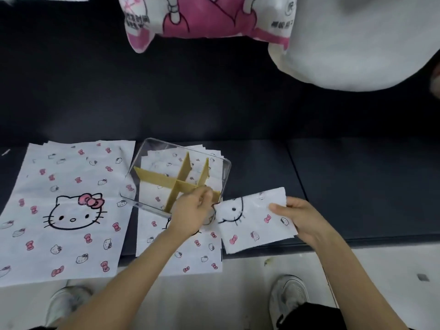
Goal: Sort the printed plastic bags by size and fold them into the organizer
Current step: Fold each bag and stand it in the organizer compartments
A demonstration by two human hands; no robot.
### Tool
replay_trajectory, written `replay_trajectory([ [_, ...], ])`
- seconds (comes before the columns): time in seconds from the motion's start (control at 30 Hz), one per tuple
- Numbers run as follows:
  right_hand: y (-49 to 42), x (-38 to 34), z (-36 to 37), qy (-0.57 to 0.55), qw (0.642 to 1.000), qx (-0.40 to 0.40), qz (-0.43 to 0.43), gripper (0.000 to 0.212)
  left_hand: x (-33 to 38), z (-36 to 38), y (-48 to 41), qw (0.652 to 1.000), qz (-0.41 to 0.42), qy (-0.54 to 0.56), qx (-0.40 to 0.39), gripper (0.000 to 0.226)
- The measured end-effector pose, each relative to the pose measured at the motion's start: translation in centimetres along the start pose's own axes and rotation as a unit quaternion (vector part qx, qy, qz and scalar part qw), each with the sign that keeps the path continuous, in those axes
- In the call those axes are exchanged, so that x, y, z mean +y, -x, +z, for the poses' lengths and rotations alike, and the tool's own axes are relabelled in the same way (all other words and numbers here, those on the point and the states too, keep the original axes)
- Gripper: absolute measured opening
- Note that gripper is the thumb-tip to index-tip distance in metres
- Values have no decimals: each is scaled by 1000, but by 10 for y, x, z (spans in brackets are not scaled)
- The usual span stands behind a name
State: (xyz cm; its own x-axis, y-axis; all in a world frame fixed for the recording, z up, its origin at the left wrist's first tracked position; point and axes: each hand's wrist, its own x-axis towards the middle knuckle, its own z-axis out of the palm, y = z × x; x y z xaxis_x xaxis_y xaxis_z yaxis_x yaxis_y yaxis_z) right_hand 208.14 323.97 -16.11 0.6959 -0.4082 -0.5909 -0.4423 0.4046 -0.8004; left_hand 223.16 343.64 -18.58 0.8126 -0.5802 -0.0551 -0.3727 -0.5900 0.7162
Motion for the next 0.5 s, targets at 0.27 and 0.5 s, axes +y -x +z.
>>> replay_trajectory([
  [0.27, -17, -43, 79, 200, 963, -180, -3, 20, -5, -52, 8, 921, -117, 285, -239, 30],
  [0.5, 4, -2, 113, 48, 994, -96, -12, 21, -22, -58, 34, 879, -189, 438, -19, 18],
])
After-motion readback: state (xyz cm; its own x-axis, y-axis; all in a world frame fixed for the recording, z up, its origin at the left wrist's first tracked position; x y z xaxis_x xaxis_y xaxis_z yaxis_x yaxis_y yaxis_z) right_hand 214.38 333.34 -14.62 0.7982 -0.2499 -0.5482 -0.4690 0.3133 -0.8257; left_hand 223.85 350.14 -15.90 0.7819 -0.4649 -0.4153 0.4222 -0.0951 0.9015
